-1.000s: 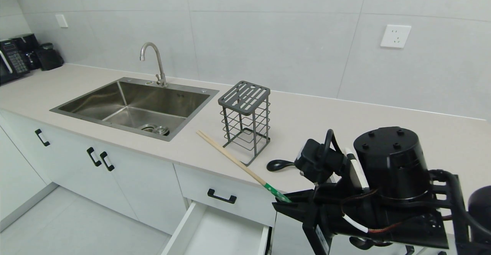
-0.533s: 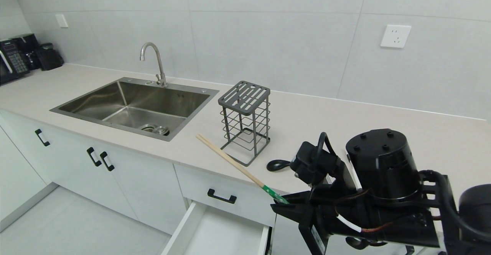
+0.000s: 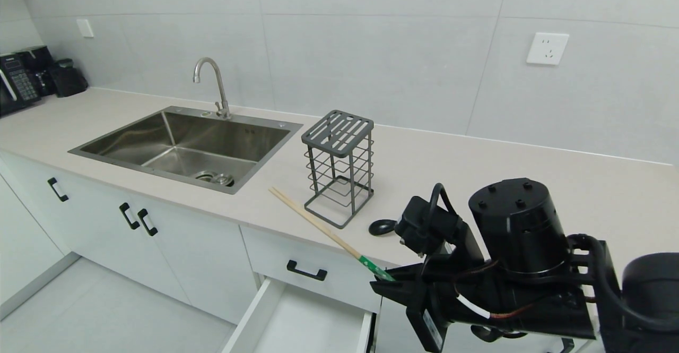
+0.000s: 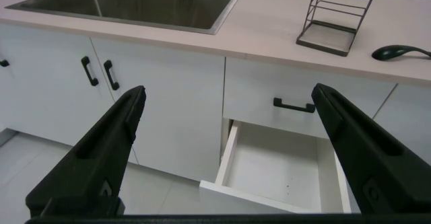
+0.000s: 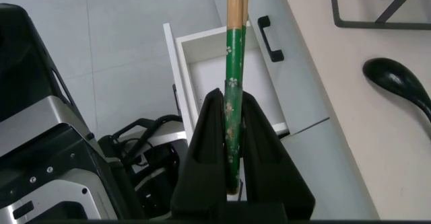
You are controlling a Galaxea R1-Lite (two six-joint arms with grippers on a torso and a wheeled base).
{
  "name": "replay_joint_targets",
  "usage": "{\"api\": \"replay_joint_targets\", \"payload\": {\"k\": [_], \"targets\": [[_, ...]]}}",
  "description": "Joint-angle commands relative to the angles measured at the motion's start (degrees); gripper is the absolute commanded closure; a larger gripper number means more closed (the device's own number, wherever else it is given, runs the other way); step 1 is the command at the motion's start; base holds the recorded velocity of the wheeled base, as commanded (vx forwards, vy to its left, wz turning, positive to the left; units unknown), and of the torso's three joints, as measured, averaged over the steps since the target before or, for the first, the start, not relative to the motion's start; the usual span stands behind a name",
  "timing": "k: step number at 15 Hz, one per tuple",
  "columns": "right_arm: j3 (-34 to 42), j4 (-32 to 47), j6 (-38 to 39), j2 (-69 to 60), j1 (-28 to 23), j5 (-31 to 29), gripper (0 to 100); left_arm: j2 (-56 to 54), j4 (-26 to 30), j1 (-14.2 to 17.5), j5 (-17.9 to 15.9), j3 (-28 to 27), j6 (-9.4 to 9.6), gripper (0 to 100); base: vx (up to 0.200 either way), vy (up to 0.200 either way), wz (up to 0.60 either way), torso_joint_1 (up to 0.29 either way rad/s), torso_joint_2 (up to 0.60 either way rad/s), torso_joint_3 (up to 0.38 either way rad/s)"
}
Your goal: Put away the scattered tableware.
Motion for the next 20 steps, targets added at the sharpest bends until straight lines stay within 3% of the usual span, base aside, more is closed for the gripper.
{"api": "replay_joint_targets", "payload": {"k": [1,20], "targets": [[-0.98,0.1,-0.02,1.27,-0.01,0.03,100,0.07,0.01,0.02,-0.02,0.0,-0.04,0,0.0,0.0,0.0,-0.188,0.39,0.203],[-6.25,0.37,-0.02,7.51,1.84,2.14,100,0.07,0.01,0.02,-0.02,0.0,-0.04,0,0.0,0.0,0.0,-0.243,0.51,0.258]]}}
